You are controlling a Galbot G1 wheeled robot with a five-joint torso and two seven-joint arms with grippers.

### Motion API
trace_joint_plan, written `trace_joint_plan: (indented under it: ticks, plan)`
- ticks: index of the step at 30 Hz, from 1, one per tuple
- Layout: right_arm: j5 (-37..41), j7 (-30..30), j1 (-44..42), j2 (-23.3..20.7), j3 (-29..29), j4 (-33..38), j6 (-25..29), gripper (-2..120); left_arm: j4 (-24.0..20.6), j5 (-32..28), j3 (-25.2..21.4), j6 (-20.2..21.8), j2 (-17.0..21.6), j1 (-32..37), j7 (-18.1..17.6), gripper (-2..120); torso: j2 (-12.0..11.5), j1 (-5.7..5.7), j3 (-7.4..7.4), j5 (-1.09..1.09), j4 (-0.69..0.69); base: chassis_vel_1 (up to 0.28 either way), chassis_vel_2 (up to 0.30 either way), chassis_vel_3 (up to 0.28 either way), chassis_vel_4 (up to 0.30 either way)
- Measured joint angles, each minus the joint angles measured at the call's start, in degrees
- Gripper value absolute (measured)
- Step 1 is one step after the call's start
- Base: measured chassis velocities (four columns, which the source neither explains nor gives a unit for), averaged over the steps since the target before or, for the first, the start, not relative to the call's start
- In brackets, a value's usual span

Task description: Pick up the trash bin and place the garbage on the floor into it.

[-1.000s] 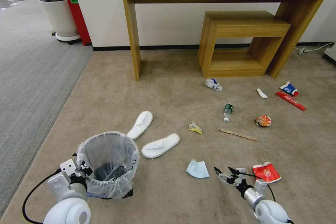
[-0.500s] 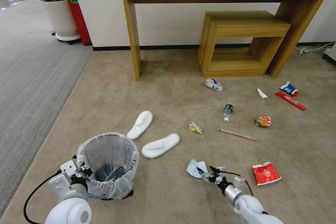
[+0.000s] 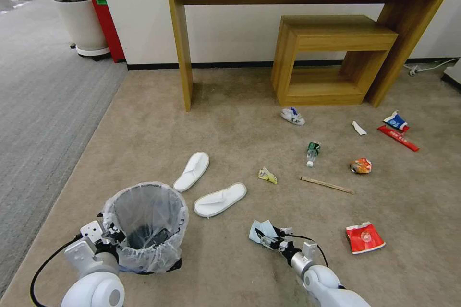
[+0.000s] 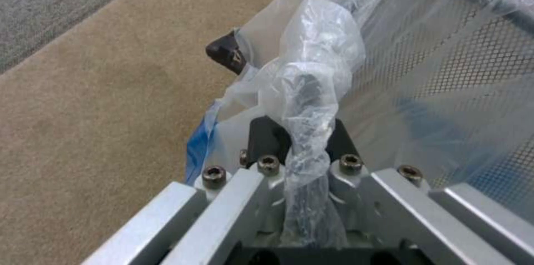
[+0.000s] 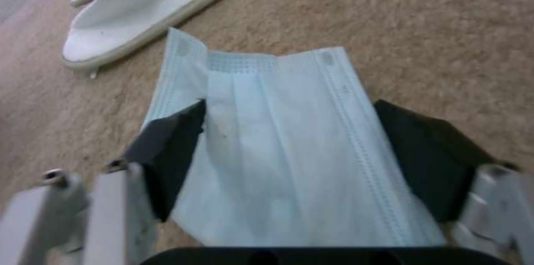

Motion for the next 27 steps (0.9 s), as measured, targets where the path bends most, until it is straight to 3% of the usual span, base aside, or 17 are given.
trace_joint_plan:
  ticks: [18,21,27]
  plan:
    - [-2.82,-1.15,-1.14,-1.2,0.17,0.36,2.44,7,0.66,0.43,0.31,-0.54,-0.12,-0.4,-0.01,3,-0.01,0.0,0.01,0.06,0.03,0.0,0.0,0.0,0.0]
    - [-2.53,-2.06,-2.0,-2.61,0.6,2.11,3.07,0,1.23,0.5,0.44,-0.54,-0.08,-0.61,-0.01,3,0.0,0.0,0.01,0.02,0.02,0.0,0.0,0.0,0.0]
    - [-1.73,-6.0,-4.34,-6.99,1.56,7.19,5.14,0,2.43,0.9,0.99,-0.54,-0.23,-1.29,0.07,3,-0.01,0.0,0.01,0.05,0.02,0.0,0.0,0.0,0.0]
